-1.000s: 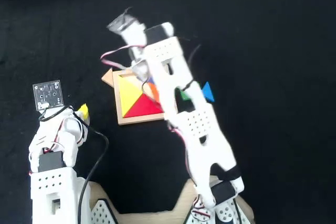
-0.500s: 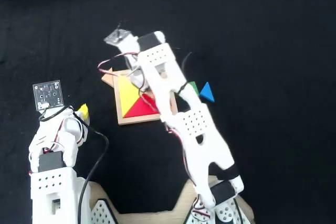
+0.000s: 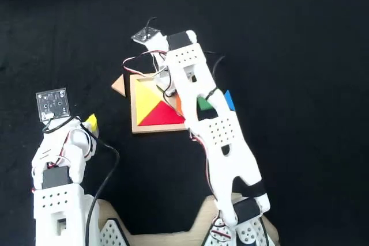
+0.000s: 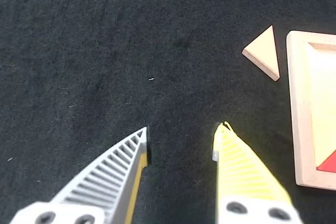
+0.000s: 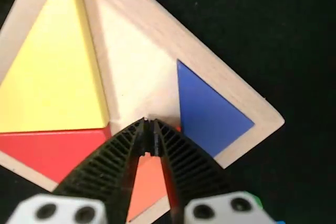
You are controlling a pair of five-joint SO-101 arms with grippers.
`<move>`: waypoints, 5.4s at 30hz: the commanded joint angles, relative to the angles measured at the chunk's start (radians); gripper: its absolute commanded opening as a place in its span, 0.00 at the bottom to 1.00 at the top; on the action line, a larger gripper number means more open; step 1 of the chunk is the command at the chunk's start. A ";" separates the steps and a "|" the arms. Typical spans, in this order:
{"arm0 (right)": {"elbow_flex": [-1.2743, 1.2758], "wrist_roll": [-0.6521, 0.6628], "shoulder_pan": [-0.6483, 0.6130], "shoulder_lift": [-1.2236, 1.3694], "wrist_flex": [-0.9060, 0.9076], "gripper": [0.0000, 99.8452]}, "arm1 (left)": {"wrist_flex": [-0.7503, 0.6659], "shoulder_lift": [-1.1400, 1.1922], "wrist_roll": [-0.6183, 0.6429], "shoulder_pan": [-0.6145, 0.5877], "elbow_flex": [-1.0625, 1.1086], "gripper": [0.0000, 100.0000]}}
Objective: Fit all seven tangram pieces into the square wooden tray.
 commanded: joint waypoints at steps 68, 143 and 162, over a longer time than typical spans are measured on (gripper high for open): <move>1.655 -0.390 0.295 -1.175 -0.784 0.05 | 0.252 0.535 0.061 0.220 -0.710 0.18; 1.739 -0.381 0.296 -1.165 -0.953 0.05 | 0.535 1.843 0.258 0.226 -1.750 0.23; 1.739 -0.381 0.299 -1.165 -0.953 0.05 | 0.526 1.855 0.259 0.232 -1.758 0.15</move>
